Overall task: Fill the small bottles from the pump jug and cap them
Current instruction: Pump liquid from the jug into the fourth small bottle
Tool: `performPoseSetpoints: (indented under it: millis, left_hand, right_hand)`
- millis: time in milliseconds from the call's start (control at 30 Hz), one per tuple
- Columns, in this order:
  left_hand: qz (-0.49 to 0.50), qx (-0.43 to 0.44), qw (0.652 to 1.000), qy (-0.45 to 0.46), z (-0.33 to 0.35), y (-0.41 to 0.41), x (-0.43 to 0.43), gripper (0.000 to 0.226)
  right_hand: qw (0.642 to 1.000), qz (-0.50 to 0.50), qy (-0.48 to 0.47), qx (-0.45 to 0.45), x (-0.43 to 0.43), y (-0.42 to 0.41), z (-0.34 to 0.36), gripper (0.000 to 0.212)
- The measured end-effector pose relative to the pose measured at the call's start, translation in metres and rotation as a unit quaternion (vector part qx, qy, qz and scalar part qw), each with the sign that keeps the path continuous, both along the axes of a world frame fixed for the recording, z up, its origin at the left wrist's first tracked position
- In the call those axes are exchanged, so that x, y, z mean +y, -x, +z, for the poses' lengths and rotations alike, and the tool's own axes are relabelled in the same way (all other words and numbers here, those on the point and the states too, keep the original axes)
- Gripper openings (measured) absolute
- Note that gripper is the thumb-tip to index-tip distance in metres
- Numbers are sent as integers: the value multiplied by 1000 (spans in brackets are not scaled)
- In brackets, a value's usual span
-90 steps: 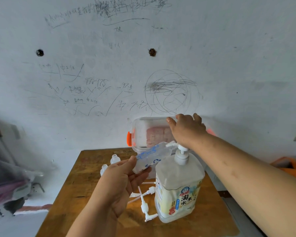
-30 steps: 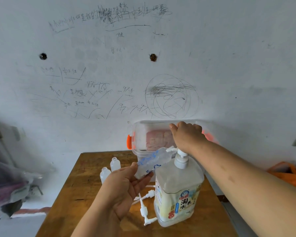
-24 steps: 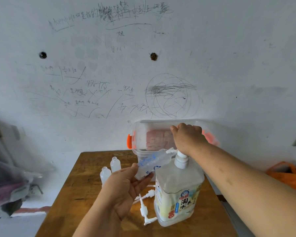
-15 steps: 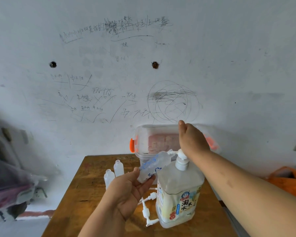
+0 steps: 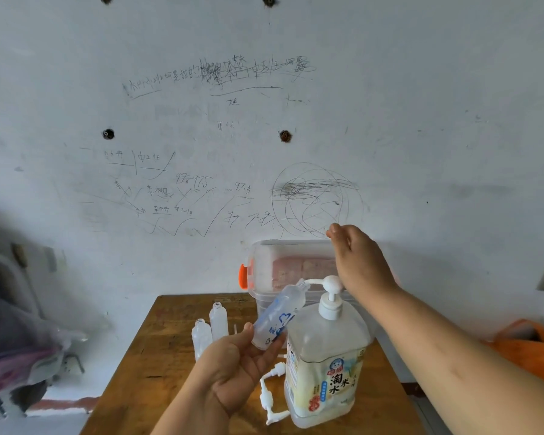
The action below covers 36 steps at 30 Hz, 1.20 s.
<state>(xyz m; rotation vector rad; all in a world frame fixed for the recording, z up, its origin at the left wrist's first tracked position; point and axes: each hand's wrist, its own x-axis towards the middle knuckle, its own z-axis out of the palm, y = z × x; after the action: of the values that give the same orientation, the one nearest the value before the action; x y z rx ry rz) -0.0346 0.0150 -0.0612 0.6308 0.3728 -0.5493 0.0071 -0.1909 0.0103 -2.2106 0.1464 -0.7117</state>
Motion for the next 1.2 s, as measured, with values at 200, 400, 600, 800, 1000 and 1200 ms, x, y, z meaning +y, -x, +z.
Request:
performPoseSetpoints:
  millis: [200,400,600,800,1000,1200]
  left_hand:
    - [2,11,1000,5,-4,2,-1,25]
    - [4,18,999,25,-9,3,4,28]
    - [7,17,996,90,-4,4,13,32]
    - [-22,-16,988,152,4,6,20,38]
    - [-69,-79,990,89,0,13,29,37]
    - [-94,-291,886,-350,-20,19,52,35]
  right_hand:
    - [999,13,32,23,-4,14,-6,30]
    - [984,44,175,8,-1,26,-13,44]
    - [969,68,201,-123,17,47,-12,34]
    - [979,122,164,-13,59,67,-13,45]
    - [979,173,18,106,84,59,-28,44]
    - [967,187,14,171,98,60,-48,49]
